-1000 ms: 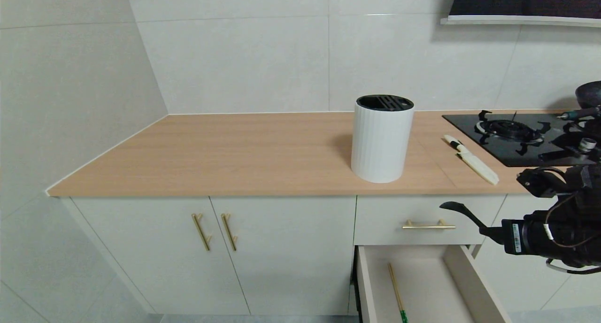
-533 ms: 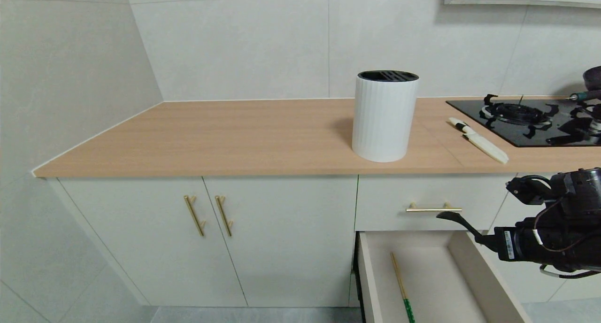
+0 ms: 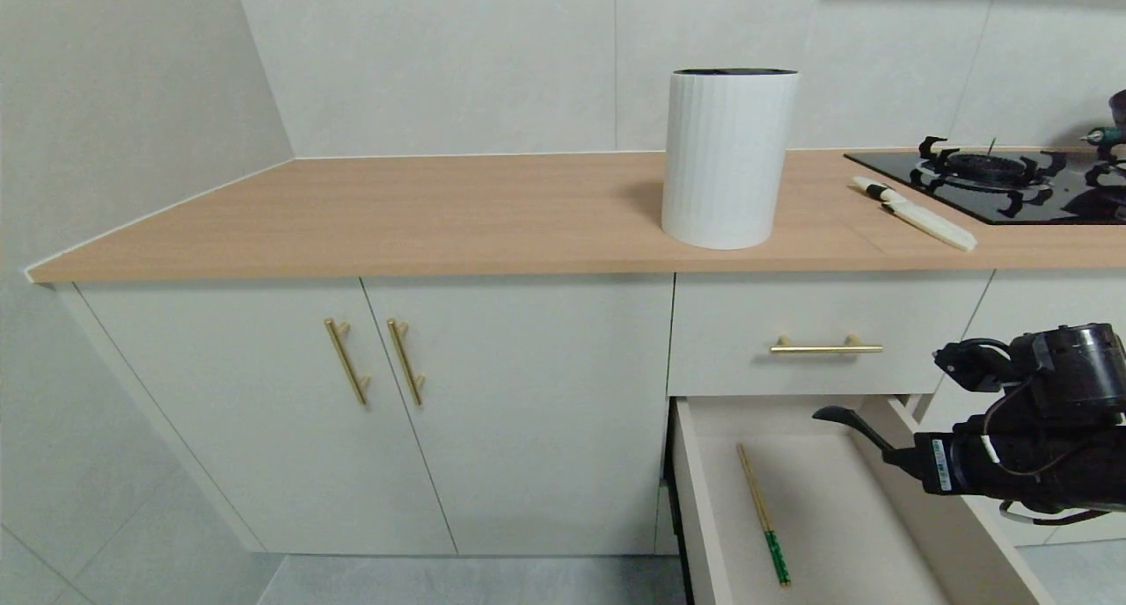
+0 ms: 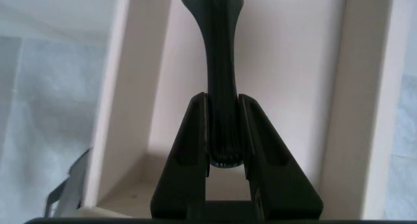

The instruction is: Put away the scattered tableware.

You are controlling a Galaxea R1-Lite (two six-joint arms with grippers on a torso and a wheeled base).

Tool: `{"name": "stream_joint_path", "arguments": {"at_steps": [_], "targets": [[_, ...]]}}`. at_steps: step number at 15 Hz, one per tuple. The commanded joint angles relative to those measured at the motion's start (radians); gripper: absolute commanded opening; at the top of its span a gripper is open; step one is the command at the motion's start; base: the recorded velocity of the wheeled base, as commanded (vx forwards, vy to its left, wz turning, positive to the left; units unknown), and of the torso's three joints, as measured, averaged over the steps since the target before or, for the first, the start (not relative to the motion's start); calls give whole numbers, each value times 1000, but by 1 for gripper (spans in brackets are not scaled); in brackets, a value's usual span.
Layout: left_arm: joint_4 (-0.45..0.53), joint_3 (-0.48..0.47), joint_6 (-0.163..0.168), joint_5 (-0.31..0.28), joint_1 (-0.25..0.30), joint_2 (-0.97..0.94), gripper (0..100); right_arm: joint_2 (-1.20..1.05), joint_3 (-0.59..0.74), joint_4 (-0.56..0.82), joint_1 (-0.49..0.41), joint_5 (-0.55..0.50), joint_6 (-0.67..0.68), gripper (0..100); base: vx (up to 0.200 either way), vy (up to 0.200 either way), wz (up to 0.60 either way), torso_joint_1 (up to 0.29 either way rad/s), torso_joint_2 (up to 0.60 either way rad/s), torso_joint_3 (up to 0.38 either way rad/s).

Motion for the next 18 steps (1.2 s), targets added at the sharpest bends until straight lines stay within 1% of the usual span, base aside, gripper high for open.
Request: {"name": "stream_joint_path", "arguments": {"at_steps": [1, 6, 10, 13, 15, 17, 18], "targets": [[-1, 0, 0, 0, 0, 2, 100, 21, 0, -2, -1, 1, 1, 0, 0, 0, 0, -134, 452, 310], [-1, 0, 0, 0, 0, 2, 100, 63, 11, -40, 1, 1, -1, 0, 0, 0, 0, -82, 388, 293], [-1, 0, 0, 0, 0, 2, 100, 80, 14, -42, 1, 1, -9, 0, 0, 0, 0, -18, 61, 31], [-1, 0, 0, 0, 0, 2, 100, 140, 10, -54, 1, 1, -27, 0, 0, 0, 0, 0, 0, 0], [-1, 0, 0, 0, 0, 2, 100, 247, 16, -152, 1, -18, -27, 0, 0, 0, 0, 0, 0, 0], [-1, 0, 0, 0, 0, 2, 100, 353, 26, -263, 1, -62, -22, 0, 0, 0, 0, 0, 0, 0], [-1, 0, 0, 0, 0, 2, 100, 429, 36, -352, -1, -91, -21, 0, 0, 0, 0, 0, 0, 0]]}}
